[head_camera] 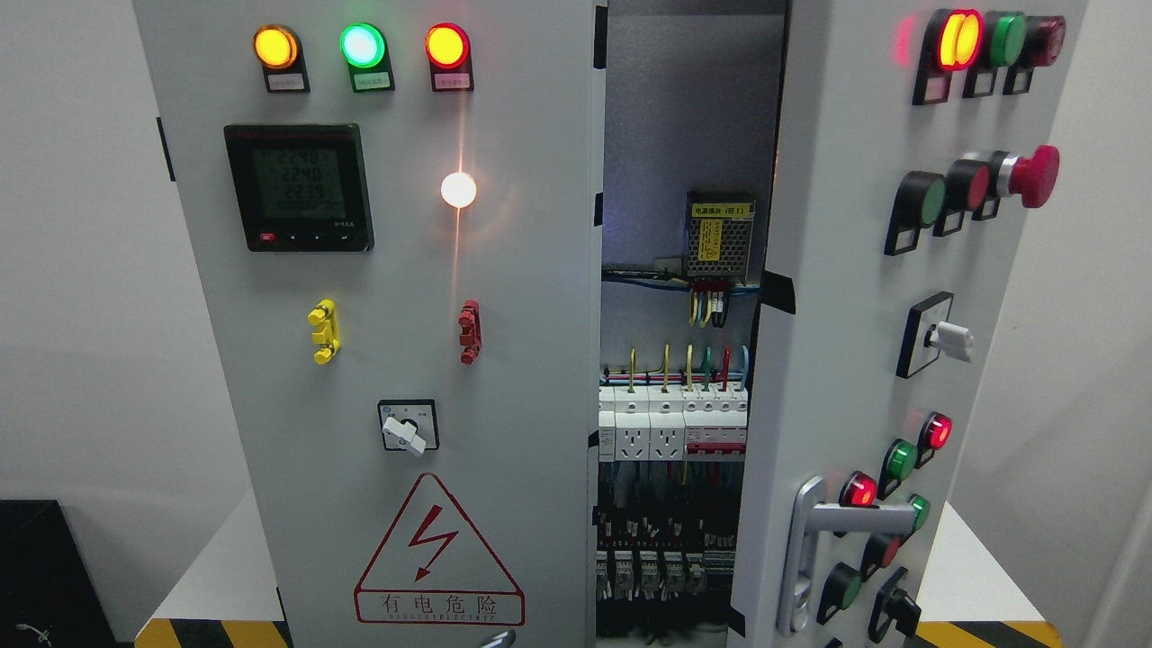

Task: Open door with both hands

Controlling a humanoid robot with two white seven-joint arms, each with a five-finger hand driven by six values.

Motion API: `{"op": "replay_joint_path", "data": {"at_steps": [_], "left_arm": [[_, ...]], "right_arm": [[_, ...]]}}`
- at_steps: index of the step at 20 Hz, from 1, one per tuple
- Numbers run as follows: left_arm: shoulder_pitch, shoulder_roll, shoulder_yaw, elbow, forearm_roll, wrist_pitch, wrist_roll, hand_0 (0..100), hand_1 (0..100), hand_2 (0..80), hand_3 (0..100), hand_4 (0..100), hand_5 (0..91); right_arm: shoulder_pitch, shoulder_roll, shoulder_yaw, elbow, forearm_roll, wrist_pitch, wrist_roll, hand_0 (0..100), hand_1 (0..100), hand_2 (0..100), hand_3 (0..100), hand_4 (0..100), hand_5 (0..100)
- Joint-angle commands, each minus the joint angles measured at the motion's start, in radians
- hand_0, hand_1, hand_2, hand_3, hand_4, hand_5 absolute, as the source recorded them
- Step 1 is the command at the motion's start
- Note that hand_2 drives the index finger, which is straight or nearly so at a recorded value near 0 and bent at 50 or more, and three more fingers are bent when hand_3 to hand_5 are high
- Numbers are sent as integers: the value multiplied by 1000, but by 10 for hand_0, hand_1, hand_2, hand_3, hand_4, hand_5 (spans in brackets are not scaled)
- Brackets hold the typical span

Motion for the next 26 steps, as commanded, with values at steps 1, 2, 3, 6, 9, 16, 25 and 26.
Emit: {"op": "replay_joint_path", "data": {"at_steps": [1,2,3,6,9,16,25,26], "left_arm": [[-235,121,-114,-42,157,23,-1,0,0,0,0,0,0],[-272,147,-118,-42,185,23,-1,0,0,0,0,0,0],[-313,173,-121,-41,228,26,-1,0,0,0,0,0,0],[-439,236,-147,-32,384,46,-1,0,0,0,0,0,0],[-592,287,-225,7,510,49,-1,0,0,0,0,0,0],[-846,287,-338,65,654,98,-2,0,0,0,0,0,0],[-1070,212,-448,158,892,168,-2,0,0,0,0,0,0],[-1091,203,-466,168,897,168,-2,0,0,0,0,0,0]], "right_arm": [[0,0,0,0,0,0,1,0,0,0,0,0,0],[0,0,0,0,0,0,1,0,0,0,0,0,0],[0,0,0,0,0,0,1,0,0,0,0,0,0],[0,0,0,0,0,0,1,0,0,0,0,0,0],[0,0,0,0,0,0,1,0,0,0,0,0,0],[0,0,0,0,0,0,1,0,0,0,0,0,0],[0,0,0,0,0,0,1,0,0,0,0,0,0],[0,0,0,0,0,0,1,0,0,0,0,0,0]]}}
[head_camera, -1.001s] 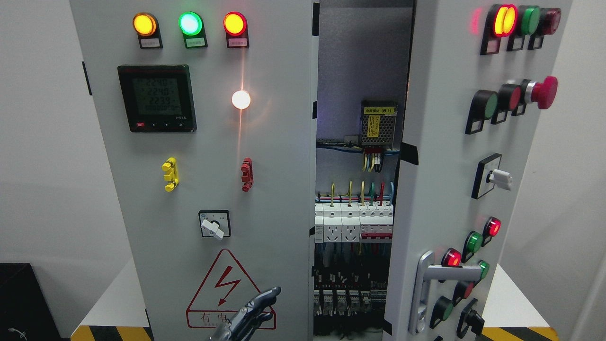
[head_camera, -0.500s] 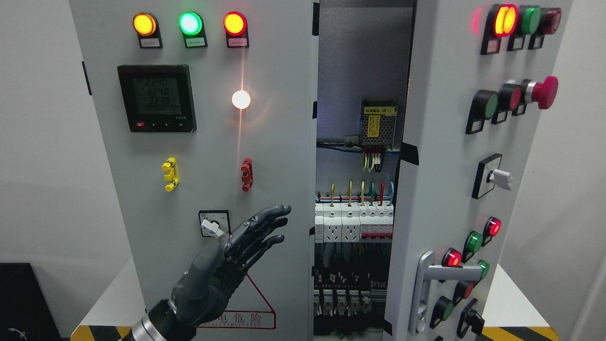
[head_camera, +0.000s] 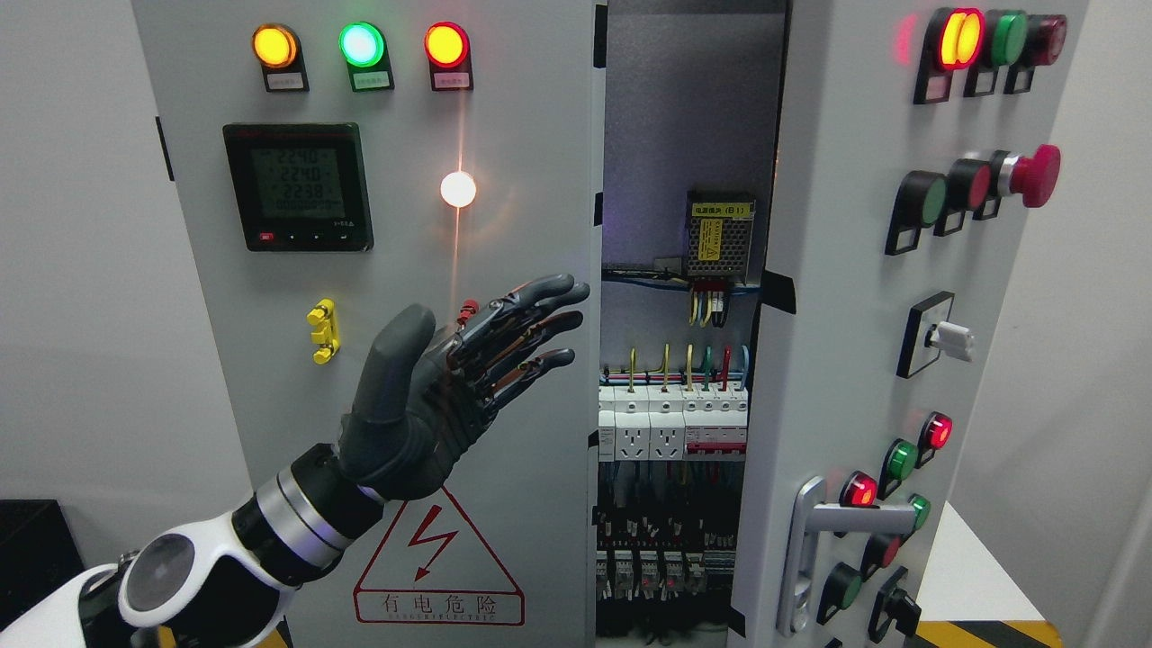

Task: Open door with both hands
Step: 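Raise the left hand toward the gap at the door's inner edge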

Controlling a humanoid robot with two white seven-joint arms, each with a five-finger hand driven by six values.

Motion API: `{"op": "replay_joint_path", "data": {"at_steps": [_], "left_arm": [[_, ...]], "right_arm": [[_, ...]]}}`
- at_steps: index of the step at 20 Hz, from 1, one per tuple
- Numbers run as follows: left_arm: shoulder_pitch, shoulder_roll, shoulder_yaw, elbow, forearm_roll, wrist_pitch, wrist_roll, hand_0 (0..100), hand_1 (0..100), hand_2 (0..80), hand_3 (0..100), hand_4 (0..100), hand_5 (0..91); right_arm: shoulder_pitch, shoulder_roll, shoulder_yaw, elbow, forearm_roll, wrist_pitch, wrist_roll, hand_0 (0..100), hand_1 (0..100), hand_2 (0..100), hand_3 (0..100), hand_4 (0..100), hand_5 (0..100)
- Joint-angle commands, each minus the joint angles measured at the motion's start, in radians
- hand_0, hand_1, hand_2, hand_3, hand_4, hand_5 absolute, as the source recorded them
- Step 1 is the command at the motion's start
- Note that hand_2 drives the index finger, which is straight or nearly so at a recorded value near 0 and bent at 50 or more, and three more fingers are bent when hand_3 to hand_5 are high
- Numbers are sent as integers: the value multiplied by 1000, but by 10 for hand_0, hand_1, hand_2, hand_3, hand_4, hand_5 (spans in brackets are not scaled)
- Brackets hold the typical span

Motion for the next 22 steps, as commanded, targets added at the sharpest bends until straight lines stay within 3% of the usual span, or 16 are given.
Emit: {"op": "replay_joint_path", "data": {"at_steps": [1,6,9,13,22], "left_arm": [[-156,-31,-156,93,112,10,0,0,0,0,0,0,0],[-254,-45,-204,93,254,24,-1,0,0,0,0,0,0],[-306,-67,-248,92,301,36,-3,0,0,0,0,0,0],[-316,-133,-282,93,331,59,-3,0,0,0,0,0,0],[-328,-202,-290,90,335,59,-3,0,0,0,0,0,0]], "right_arm": [[1,0,0,0,0,0,1,0,0,0,0,0,0],[0,0,0,0,0,0,1,0,0,0,0,0,0],[0,0,0,0,0,0,1,0,0,0,0,0,0],[0,0,0,0,0,0,1,0,0,0,0,0,0],[0,0,0,0,0,0,1,0,0,0,0,0,0]]}}
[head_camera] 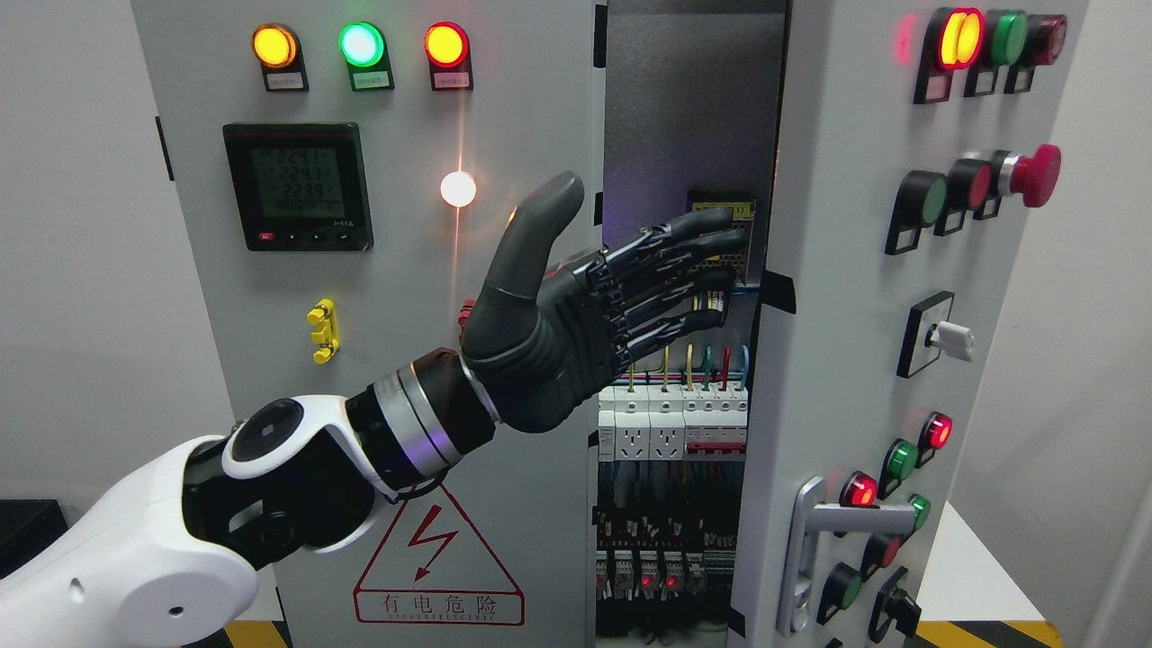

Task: Open door with both hands
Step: 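Raise the left hand toward the gap at the door's inner edge, then hook the left hand fingers behind the door edge and pull outward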

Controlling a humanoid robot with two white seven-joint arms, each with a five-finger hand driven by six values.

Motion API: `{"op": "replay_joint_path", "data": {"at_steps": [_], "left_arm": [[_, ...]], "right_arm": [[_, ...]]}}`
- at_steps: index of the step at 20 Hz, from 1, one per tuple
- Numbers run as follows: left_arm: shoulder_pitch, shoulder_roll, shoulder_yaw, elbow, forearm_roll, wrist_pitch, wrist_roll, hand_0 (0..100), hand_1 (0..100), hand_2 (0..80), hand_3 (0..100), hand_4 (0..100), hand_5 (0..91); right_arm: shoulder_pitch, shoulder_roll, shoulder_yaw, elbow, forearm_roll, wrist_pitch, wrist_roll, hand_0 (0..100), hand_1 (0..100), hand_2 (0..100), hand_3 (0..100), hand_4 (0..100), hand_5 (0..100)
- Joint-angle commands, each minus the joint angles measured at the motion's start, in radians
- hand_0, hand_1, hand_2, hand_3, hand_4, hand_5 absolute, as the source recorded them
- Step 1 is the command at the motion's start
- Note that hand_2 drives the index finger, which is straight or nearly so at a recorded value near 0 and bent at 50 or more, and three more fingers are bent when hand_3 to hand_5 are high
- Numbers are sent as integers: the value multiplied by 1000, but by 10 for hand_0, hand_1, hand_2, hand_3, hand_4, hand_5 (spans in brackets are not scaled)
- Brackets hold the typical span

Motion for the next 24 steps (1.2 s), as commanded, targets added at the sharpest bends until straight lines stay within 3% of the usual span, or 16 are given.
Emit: {"op": "replay_joint_path", "data": {"at_steps": [1,13,24], "left_arm": [[-21,-89,-59,11,25,1,-1,0,0,0,0,0,0],[-47,-121,-62,-2,91,16,-2,0,0,0,0,0,0],[-47,-162,-62,-15,93,19,-2,0,0,0,0,0,0]], "right_arm": [[0,0,0,0,0,0,1,0,0,0,0,0,0],[0,0,0,0,0,0,1,0,0,0,0,0,0],[0,0,0,0,0,0,1,0,0,0,0,0,0]]}}
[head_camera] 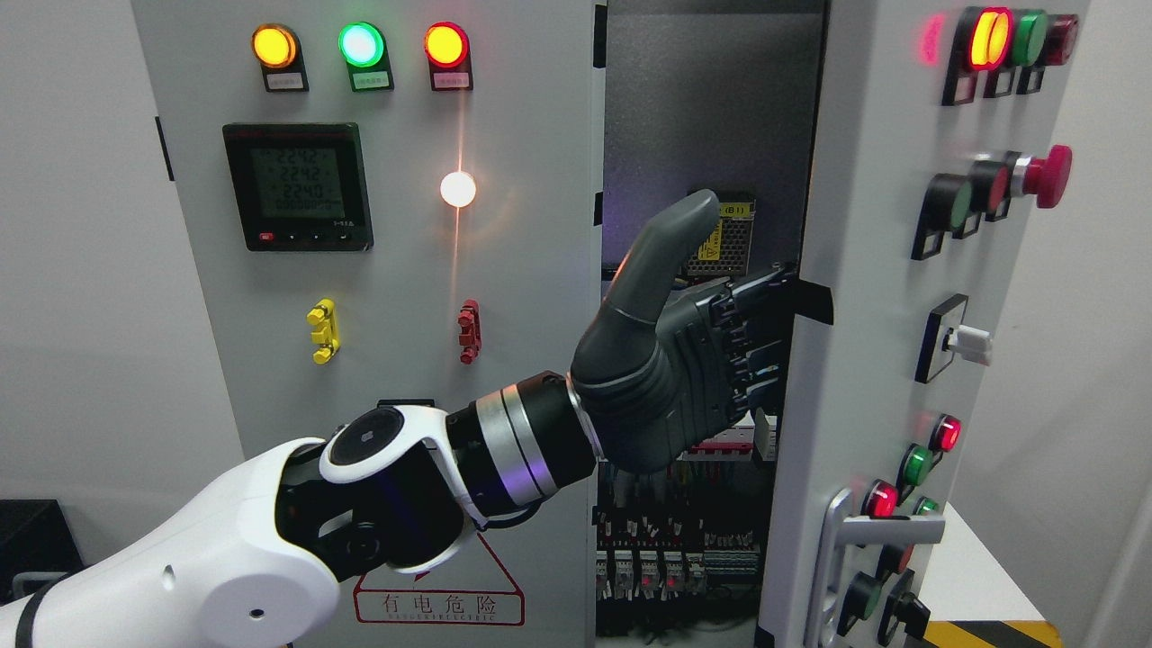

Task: Open door with both hands
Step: 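Hook the left hand fingers behind the door edge and pull outward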

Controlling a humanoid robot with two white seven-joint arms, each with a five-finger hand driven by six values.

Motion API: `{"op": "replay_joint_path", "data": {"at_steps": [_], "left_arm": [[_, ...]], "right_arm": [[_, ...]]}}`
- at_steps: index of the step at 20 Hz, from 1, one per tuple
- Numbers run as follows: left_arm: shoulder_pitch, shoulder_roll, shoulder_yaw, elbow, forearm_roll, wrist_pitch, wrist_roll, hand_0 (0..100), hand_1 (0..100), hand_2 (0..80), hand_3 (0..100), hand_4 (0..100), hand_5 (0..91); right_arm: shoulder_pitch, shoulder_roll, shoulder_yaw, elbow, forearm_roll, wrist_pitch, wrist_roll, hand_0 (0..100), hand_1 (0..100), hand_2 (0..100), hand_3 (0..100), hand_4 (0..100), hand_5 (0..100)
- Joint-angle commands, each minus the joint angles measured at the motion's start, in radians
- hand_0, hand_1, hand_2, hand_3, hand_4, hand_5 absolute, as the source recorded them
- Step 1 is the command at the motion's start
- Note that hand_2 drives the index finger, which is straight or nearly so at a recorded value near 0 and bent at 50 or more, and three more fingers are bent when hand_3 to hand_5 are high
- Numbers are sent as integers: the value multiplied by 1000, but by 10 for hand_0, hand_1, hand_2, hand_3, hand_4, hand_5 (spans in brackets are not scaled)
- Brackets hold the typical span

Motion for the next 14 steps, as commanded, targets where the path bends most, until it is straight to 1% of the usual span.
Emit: {"op": "replay_joint_path", "data": {"at_steps": [1,6,14], "left_arm": [[-1,-52,-8,-8,4,0,0,0,0,0,0,0,0],[2,-98,-38,-8,3,0,0,0,0,0,0,0,0],[13,-172,-38,2,-9,26,2,0,0,0,0,0,0]], "right_arm": [[0,0,0,0,0,0,1,0,0,0,0,0,0],[0,0,0,0,0,0,1,0,0,0,0,0,0],[1,0,0,0,0,0,1,0,0,0,0,0,0]]}}
